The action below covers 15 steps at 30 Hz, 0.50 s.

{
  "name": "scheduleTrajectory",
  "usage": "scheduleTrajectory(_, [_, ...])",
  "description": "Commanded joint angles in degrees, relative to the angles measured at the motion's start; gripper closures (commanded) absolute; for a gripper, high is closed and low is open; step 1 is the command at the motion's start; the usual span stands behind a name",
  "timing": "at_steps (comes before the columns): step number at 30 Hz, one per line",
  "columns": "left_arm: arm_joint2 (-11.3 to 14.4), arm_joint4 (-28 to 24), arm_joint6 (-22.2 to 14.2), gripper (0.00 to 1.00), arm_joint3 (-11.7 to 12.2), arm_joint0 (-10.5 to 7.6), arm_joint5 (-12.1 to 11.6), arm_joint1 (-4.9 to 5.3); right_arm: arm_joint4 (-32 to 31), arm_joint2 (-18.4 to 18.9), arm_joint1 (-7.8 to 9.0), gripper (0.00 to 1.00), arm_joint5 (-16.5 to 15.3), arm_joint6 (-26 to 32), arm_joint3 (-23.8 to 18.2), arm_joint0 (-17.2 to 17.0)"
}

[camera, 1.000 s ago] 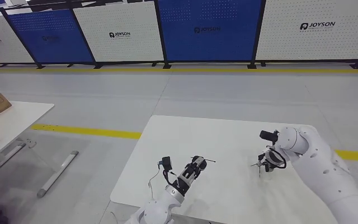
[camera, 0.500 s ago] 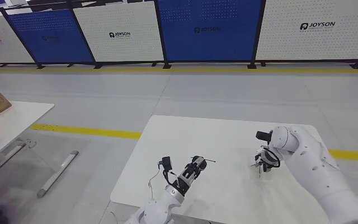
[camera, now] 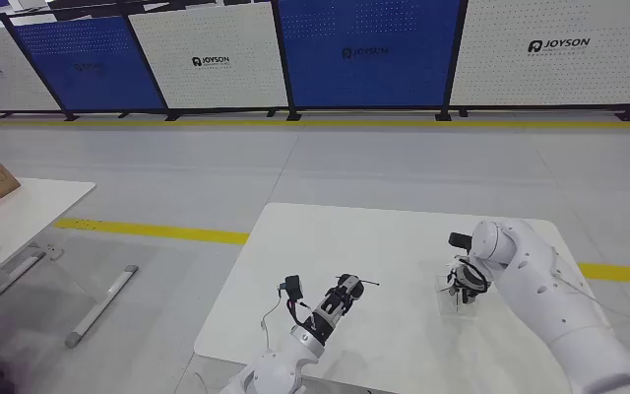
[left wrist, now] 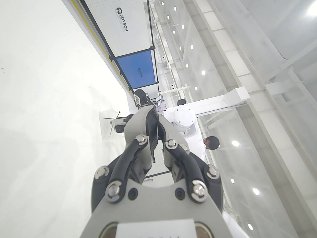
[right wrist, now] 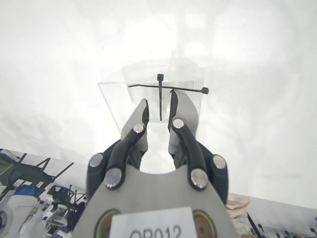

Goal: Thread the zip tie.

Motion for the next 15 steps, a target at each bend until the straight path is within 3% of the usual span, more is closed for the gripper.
scheduleTrajectory(1, [0.00, 0.00, 0.00, 1.00, 0.00, 0.00, 0.00, 0.00, -0.04, -0.17, -0.41, 0.78, 0.00, -0.05, 0.80, 0.26])
scheduleTrajectory(9, [0.00, 0.00, 0.00, 1.00, 0.00, 0.00, 0.00, 0.00, -0.20, -0.75, -1.82, 0.85, 0.00, -0.16, 3.86, 1.11])
scheduleTrajectory(12, [0.00, 0.00, 0.00, 1.00, 0.00, 0.00, 0.00, 0.00, -0.14, -0.84, -2.18, 1.00, -0.04, -0.27, 4.70, 1.37])
scheduleTrajectory(15, [0.00, 0.00, 0.00, 1.00, 0.00, 0.00, 0.00, 0.00, -0.08, -0.78, -2.44, 1.00, -0.30, -0.55, 5.30, 1.56])
